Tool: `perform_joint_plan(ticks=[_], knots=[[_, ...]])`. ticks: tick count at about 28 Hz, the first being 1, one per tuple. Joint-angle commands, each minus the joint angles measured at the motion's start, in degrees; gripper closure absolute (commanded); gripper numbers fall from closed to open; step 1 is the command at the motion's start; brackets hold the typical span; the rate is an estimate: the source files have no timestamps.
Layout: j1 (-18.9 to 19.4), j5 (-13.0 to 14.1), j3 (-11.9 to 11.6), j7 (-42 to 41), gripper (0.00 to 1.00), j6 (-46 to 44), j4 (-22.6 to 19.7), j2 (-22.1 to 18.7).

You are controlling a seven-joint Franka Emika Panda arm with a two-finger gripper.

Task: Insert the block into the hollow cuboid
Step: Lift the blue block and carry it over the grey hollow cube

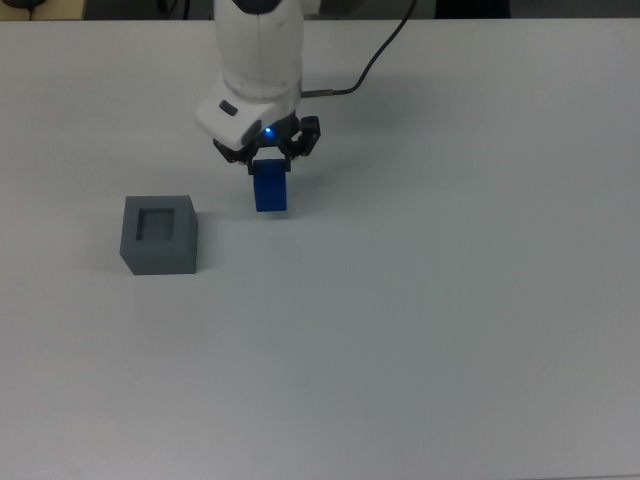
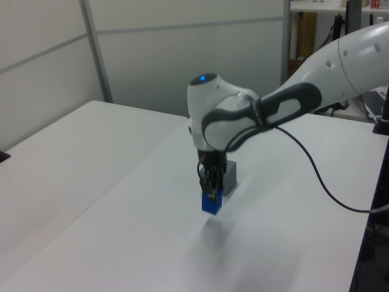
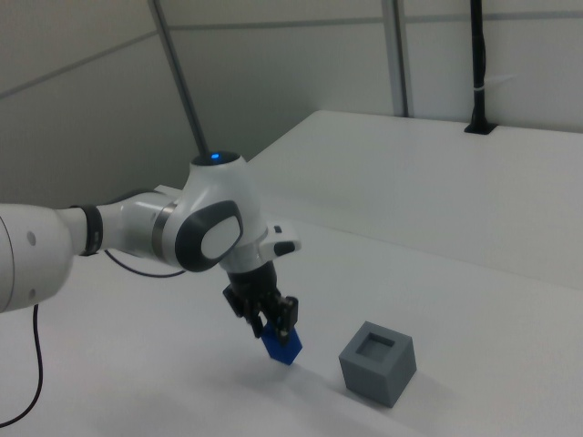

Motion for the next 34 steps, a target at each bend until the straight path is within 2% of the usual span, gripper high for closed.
perform_joint_plan(ticks=[1, 8, 16, 21, 34], knots=[[-2.29, -0.03, -0.41, 0.72, 1.00, -3.21, 5.13, 0.10], [-6.77, 0.23, -0.41, -0.16, 1.00, -3.21, 9.79, 0.18], [-10.99, 0.41, -0.50, -7.27, 1.00, -3.03, 12.61, 1.76], [-12.23, 0.41, -0.50, -8.94, 1.00, -2.86, 14.02, 3.96], [-13.28, 0.32, -0.50, -12.20, 1.00, -2.94, 13.93, 5.19]])
